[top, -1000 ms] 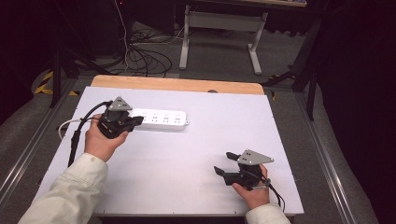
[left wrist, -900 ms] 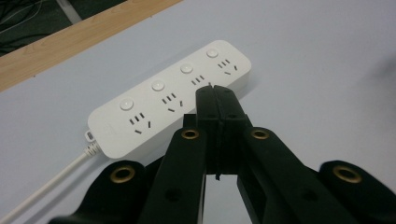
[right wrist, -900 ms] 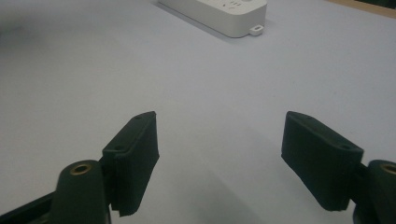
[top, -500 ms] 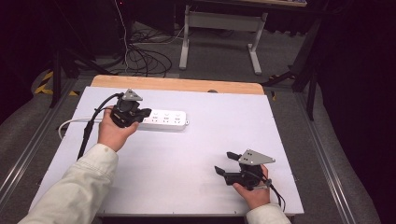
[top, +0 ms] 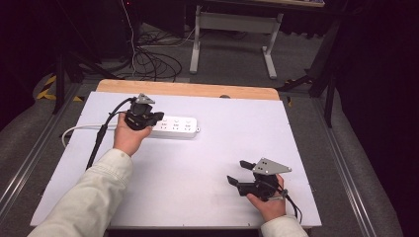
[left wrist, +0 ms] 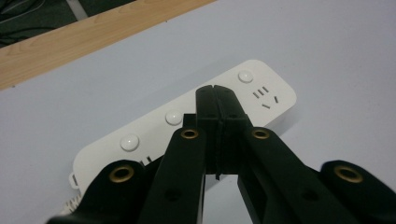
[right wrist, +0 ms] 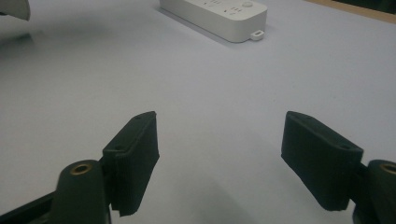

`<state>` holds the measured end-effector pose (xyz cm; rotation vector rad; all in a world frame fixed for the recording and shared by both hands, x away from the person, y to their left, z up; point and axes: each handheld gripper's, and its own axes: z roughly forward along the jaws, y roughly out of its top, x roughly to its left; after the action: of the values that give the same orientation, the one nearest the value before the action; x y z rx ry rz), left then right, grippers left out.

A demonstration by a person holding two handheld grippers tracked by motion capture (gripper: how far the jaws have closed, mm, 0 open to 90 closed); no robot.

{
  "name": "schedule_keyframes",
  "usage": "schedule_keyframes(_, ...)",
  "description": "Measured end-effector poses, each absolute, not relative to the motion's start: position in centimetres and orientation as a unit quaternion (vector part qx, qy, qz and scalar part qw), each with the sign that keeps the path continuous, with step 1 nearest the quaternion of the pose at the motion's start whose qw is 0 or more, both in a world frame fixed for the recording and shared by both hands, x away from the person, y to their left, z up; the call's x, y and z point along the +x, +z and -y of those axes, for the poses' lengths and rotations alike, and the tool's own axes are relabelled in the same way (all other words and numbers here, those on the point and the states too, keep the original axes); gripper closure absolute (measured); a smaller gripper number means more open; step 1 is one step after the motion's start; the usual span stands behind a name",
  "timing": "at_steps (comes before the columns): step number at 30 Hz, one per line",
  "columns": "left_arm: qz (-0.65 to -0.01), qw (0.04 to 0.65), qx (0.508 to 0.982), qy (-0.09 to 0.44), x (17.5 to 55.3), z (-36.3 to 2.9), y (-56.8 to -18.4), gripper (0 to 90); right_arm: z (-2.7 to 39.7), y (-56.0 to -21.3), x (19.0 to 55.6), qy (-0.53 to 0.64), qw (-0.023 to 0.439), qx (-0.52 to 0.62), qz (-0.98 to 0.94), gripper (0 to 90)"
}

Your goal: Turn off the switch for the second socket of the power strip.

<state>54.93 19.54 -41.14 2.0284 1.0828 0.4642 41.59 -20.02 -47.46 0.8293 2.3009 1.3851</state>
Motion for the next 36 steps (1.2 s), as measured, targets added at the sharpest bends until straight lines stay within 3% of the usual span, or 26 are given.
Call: schedule_keyframes(36, -0.448, 0.387, 0.784, 0.189, 58.3, -19.4, -45.4, 89.4, 20.1, -47.4, 41.6, 0.490, 0.167, 0.288, -0.806, 28.6)
